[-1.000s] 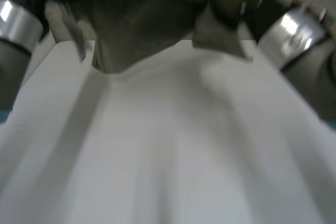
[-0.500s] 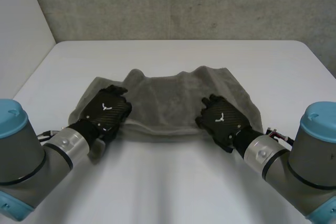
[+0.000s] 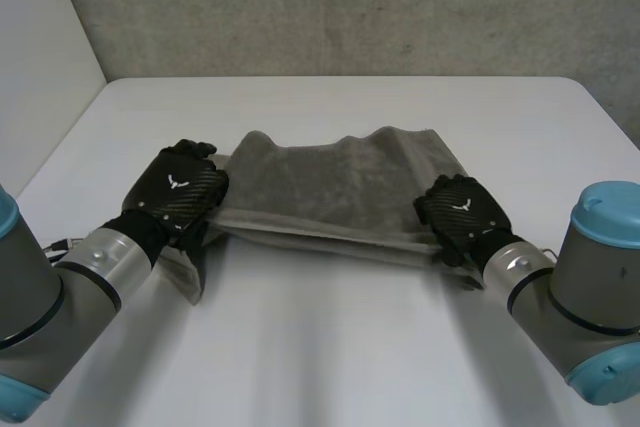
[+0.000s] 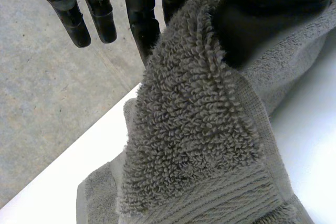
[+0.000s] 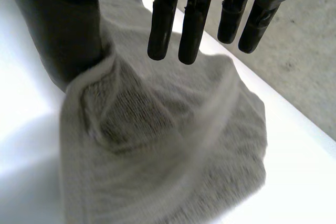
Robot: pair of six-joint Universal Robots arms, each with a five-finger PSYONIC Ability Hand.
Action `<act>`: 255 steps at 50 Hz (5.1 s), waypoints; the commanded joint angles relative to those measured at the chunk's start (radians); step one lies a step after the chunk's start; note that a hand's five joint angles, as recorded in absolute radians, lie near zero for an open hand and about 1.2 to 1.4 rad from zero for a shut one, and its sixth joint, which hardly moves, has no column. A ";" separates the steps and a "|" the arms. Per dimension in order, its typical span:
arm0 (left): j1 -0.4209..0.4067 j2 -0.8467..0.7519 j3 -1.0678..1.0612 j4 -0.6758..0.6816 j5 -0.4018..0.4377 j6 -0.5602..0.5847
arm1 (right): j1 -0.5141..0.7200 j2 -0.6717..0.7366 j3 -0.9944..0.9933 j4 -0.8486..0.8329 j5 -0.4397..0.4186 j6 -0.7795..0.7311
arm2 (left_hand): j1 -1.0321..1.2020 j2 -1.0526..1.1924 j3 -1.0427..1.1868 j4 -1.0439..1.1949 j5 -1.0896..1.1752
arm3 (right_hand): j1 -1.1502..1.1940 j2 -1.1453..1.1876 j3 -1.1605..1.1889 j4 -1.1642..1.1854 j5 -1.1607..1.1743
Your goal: Fold the towel.
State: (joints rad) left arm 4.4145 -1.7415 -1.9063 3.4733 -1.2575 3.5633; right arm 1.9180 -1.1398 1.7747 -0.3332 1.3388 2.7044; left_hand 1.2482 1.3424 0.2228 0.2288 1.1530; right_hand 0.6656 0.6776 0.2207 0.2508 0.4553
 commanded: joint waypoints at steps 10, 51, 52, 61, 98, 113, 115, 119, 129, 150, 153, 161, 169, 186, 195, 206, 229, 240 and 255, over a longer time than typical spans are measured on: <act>0.036 -0.004 0.006 -0.005 0.000 -0.052 | -0.177 -0.015 0.048 -0.004 0.043 -0.018 | 0.146 0.051 -0.048 -0.054 0.066 | 0.030 0.018 -0.046 -0.076 0.066; 0.033 -0.161 0.032 0.016 -0.338 -0.103 | -0.364 -0.232 0.015 0.157 -0.190 -0.015 | -0.700 -0.794 -0.048 -0.054 -0.779 | 0.731 0.719 -0.046 -0.076 0.766; 0.033 -0.161 0.032 0.016 -0.338 -0.103 | -0.384 -0.232 0.015 0.163 -0.208 -0.015 | -0.700 -0.794 -0.048 -0.054 -0.779 | 0.731 0.719 -0.046 -0.076 0.766; 0.030 -0.089 0.015 0.013 -0.344 -0.104 | -0.479 -0.242 0.017 0.227 -0.303 -0.025 | -0.700 -0.794 -0.048 -0.054 -0.779 | 0.731 0.719 -0.046 -0.076 0.766; 0.114 0.272 0.147 -0.333 -0.054 -0.018 | -0.591 -0.575 -0.113 0.405 -0.498 -0.012 | 0.148 0.054 -0.048 -0.054 0.069 | 0.731 0.719 -0.046 -0.076 0.766; 0.189 0.171 0.208 -0.407 0.118 -0.012 | -0.588 -0.488 -0.182 0.445 -0.559 -0.103 | 0.128 0.034 -0.048 -0.054 0.049 | 0.731 0.719 -0.046 -0.076 0.766; 0.189 0.132 0.220 -0.408 0.129 -0.009 | -0.577 -0.445 -0.185 0.451 -0.558 -0.132 | 0.096 0.001 -0.048 -0.054 0.016 | 0.731 0.719 -0.046 -0.076 0.766; 0.187 0.007 0.271 -0.425 0.135 0.014 | -0.556 -0.370 -0.202 0.473 -0.556 -0.198 | 0.011 -0.083 -0.048 -0.054 -0.069 | 0.731 0.719 -0.046 -0.076 0.766; 0.178 -0.261 0.470 -0.471 0.132 0.057 | -0.401 -0.124 -0.308 0.491 -0.406 -0.362 | -0.145 -0.239 -0.048 -0.054 -0.224 | 0.731 0.719 -0.046 -0.076 0.766; 0.146 -0.601 0.793 -0.375 0.087 0.029 | -0.277 0.193 -0.534 0.194 -0.185 -0.287 | -0.183 -0.277 -0.048 -0.054 -0.263 | 0.731 0.719 -0.046 -0.076 0.766; 0.145 -0.598 0.791 -0.355 0.086 -0.004 | -0.277 0.203 -0.540 0.186 -0.184 -0.272 | 0.085 -0.009 -0.048 -0.054 0.006 | 0.731 0.719 -0.046 -0.076 0.766; 0.118 -0.570 0.770 -0.352 0.098 -0.041 | -0.277 0.203 -0.538 0.184 -0.193 -0.268 | 0.148 0.054 -0.048 -0.054 0.069 | 0.731 0.719 -0.046 -0.076 0.766; 0.126 -0.562 0.779 -0.344 0.086 -0.041 | -0.277 0.204 -0.557 0.171 -0.184 -0.259 | 0.148 0.054 -0.048 -0.054 0.069 | 0.731 0.719 -0.046 -0.076 0.766; 0.148 -0.578 0.779 -0.254 -0.063 -0.038 | -0.278 0.250 -0.606 0.089 -0.141 -0.216 | 0.148 0.054 -0.048 -0.054 0.069 | 0.731 0.719 -0.046 -0.076 0.766; 0.152 -0.598 0.771 -0.247 -0.063 -0.038 | -0.278 0.305 -0.617 0.088 -0.145 -0.218 | 0.148 0.054 -0.048 -0.054 0.069 | 0.731 0.719 -0.046 -0.076 0.766; 0.134 -0.645 0.780 -0.227 -0.063 -0.038 | -0.278 0.388 -0.630 0.076 -0.145 -0.232 | 0.148 0.054 -0.048 -0.054 0.069 | 0.731 0.719 -0.046 -0.076 0.766; 0.108 -0.399 0.610 -0.218 -0.149 -0.006 | -0.309 0.083 -0.439 0.036 -0.145 -0.086 | -1.044 -1.138 -0.048 -0.054 -1.123 | -0.491 -0.503 -0.046 -0.076 -0.455; 0.072 -0.150 0.291 -0.145 -0.138 -0.125 | -0.387 -0.052 -0.224 0.296 -0.190 -0.129 | -1.017 -1.111 -0.048 -0.054 -1.096 | -0.491 -0.503 -0.046 -0.076 -0.455; 0.068 -0.070 0.122 0.010 -0.135 -0.244 | -0.448 0.100 -0.107 0.172 -0.296 -0.390 | -1.017 -1.111 -0.048 -0.054 -1.096 | -0.370 -0.382 -0.046 -0.076 -0.334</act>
State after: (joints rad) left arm 4.4848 -1.8104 -1.7720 3.4602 -1.3906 3.3274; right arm 1.4807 -1.1158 1.6754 -0.0924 1.0853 2.3513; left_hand 0.2670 0.2647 0.2228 0.2288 0.0631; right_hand 0.2466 0.2478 0.2208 0.2507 0.0636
